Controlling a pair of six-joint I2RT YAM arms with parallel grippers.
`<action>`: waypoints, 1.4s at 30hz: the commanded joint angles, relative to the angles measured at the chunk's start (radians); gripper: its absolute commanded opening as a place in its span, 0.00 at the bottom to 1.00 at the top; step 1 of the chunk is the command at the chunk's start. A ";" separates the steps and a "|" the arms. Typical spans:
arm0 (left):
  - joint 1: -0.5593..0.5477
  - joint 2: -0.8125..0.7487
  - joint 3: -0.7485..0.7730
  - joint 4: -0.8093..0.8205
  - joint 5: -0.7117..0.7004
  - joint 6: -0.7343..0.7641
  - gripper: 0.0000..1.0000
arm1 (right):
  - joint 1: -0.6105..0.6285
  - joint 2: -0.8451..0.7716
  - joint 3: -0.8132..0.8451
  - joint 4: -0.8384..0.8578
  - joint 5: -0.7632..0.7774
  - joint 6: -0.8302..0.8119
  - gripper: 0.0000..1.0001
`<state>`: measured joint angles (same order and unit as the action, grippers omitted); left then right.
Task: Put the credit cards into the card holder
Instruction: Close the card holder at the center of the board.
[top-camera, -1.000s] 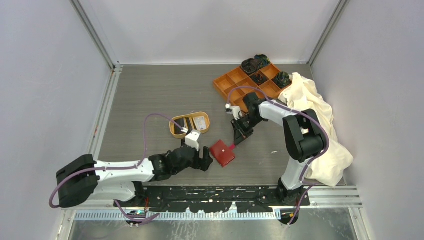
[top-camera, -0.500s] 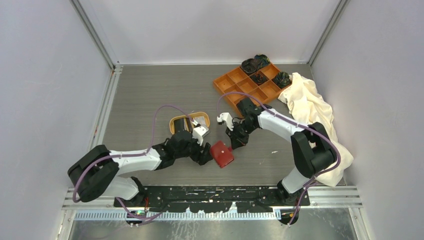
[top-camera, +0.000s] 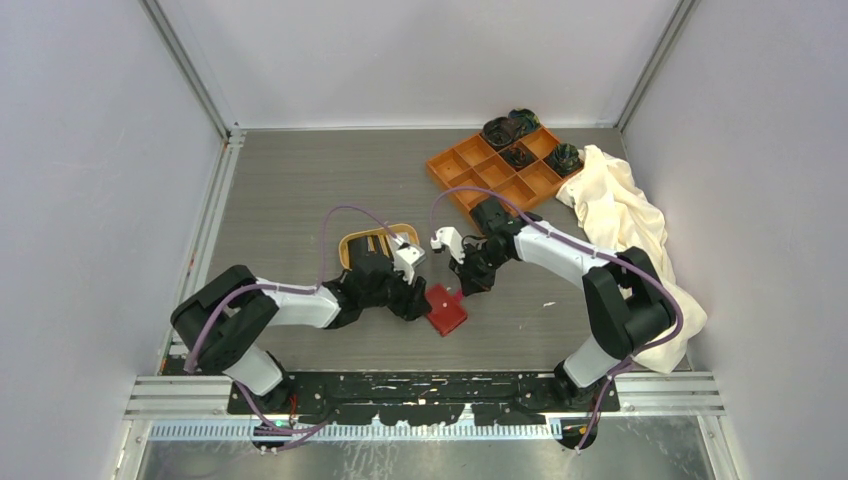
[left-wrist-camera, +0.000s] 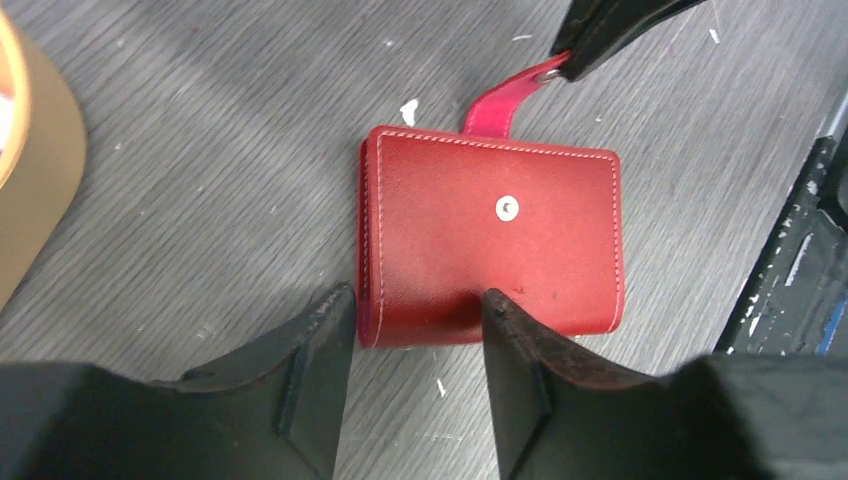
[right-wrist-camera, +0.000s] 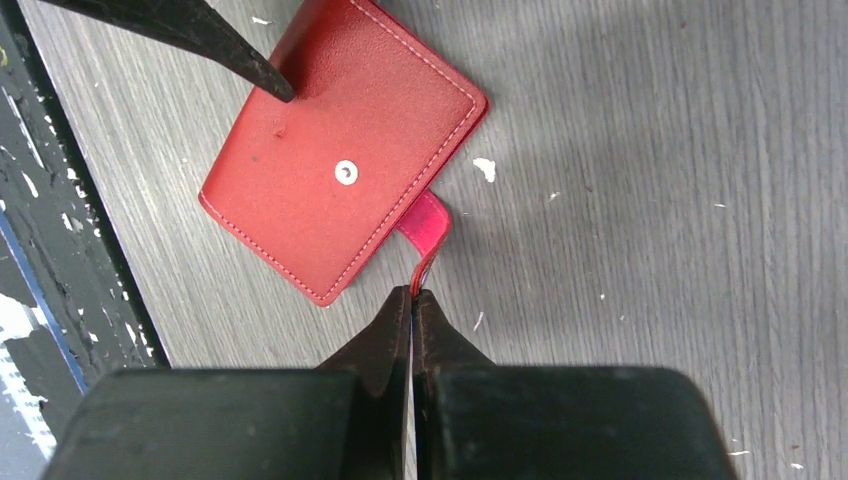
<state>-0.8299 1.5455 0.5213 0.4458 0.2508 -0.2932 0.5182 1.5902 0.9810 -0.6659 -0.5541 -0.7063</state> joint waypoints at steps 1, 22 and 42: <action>0.013 0.049 0.041 0.121 0.072 -0.014 0.45 | 0.006 -0.028 0.011 0.041 0.011 0.037 0.01; -0.069 0.268 -0.172 0.701 -0.075 -0.695 0.00 | 0.029 -0.062 -0.051 0.055 0.048 -0.013 0.01; -0.101 0.316 -0.199 0.775 -0.129 -0.759 0.00 | 0.156 -0.178 -0.155 0.111 0.187 -0.151 0.01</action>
<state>-0.9169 1.8862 0.3206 1.2655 0.1425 -1.0698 0.6460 1.4364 0.8310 -0.5865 -0.3954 -0.8097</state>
